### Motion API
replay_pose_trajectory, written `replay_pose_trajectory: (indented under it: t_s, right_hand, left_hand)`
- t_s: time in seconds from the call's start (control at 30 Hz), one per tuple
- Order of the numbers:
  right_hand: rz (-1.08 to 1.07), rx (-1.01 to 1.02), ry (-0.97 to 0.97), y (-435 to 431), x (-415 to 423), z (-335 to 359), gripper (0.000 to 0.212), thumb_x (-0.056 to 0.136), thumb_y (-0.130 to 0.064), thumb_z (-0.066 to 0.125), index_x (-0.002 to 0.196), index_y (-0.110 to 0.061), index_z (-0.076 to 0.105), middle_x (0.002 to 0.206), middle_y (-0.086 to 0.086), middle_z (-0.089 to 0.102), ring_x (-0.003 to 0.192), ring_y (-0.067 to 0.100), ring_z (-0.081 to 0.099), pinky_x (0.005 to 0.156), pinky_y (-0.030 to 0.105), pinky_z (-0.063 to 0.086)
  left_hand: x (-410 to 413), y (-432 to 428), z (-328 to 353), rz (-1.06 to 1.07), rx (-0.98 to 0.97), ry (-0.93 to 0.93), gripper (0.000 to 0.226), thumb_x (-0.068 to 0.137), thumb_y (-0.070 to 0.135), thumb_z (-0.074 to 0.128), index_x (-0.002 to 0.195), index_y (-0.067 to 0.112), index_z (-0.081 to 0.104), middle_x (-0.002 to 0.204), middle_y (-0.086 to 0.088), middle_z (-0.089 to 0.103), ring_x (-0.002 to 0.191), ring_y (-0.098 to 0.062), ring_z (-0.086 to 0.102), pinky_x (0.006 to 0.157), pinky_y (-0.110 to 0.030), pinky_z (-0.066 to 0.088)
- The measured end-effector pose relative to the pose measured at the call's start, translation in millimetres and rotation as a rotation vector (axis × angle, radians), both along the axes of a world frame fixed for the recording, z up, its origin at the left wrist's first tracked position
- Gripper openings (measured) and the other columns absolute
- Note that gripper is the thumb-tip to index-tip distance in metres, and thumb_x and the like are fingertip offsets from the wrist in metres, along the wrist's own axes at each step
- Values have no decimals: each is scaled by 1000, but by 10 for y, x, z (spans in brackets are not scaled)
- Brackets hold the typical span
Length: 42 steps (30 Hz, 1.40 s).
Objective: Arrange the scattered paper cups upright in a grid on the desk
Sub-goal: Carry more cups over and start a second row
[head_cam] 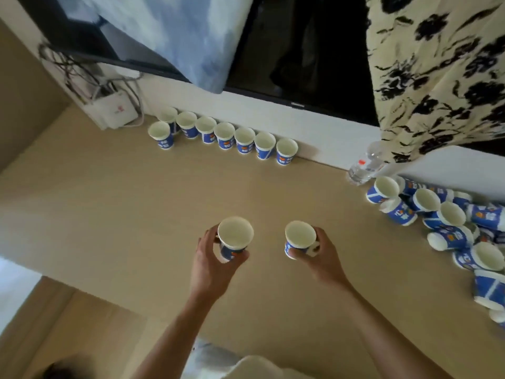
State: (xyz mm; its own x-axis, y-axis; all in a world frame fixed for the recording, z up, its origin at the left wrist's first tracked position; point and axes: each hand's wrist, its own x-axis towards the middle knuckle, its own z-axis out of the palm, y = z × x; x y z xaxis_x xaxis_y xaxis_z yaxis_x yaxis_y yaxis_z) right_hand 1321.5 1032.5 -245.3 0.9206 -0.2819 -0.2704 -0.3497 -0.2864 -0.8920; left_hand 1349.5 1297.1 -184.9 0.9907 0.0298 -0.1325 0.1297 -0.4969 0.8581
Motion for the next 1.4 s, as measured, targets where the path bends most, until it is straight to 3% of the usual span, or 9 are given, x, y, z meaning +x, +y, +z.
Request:
replay_pose_trajectory:
  t_s: [0.1,0.2,0.4,0.7,0.87,0.97,1.0,1.17,1.4]
  right_hand:
    - [25,17,-3,429,565,67,64,65,-33,92,119,-31,58,115,-12,66,106,10,64,82,25,51]
    - [31,34,-18,833,1088,95,73,53,-50,84,119,-30,59,113,-11,68,104,11,65,84,30,55]
    - [63,27,-69,1598,1988,154,67,57,-48,82,116,-30,58,110,-15,67,100,0,62,82,27,54]
    - [-18,33,-87,2464,3042,-181,58,72,-19,88,116,-12,52,105,-5,63,83,-16,56,69,0,39]
    - [-50,-21,-137,2760,3480,-448,66,73,-20,86,126,-10,47,114,1,61,90,4,56,81,14,44]
    - [-67,-66,-153,2874,3691,-582,69,76,-17,84,132,-7,45,109,-12,50,89,-3,44,78,1,35]
    - [-78,-68,-156,2902,3749,-614,70,76,-17,84,133,-7,45,110,-12,49,91,-2,45,80,3,36]
    - [-146,-72,-160,3016,3965,-795,71,70,-26,83,131,-16,46,120,0,59,107,20,58,96,39,50]
    - [-185,-52,-175,3040,4064,-854,66,72,-17,83,128,-13,48,113,-2,61,95,13,59,87,26,49]
  left_hand:
    - [243,302,-29,78,2,-2,65,68,23,89,122,34,55,106,23,59,101,-10,56,76,-12,41]
    - [498,579,-73,143,-2,13,65,69,27,88,124,34,55,107,21,61,103,-11,56,81,-26,48]
    - [970,1011,-212,228,-50,61,63,69,34,87,124,41,55,111,14,66,106,-11,58,87,-37,53]
    - [1441,1474,-403,263,-67,123,63,70,35,86,125,39,55,113,13,64,101,-3,56,80,-26,49]
    - [1616,1672,-435,247,-80,158,63,72,31,86,126,35,55,112,14,63,99,9,52,79,-20,45]
    - [1692,1747,-476,237,-86,180,64,73,32,86,128,35,55,114,13,62,100,10,51,79,-14,42]
    - [1712,1760,-487,235,-88,186,64,73,32,86,128,36,54,114,13,62,100,9,51,79,-13,41]
    - [1815,1799,-582,208,-81,195,63,72,32,86,126,36,55,113,12,65,104,-1,57,81,-13,43]
    - [1926,1777,-595,182,-97,197,62,72,29,87,125,37,55,114,16,62,105,5,53,78,-4,39]
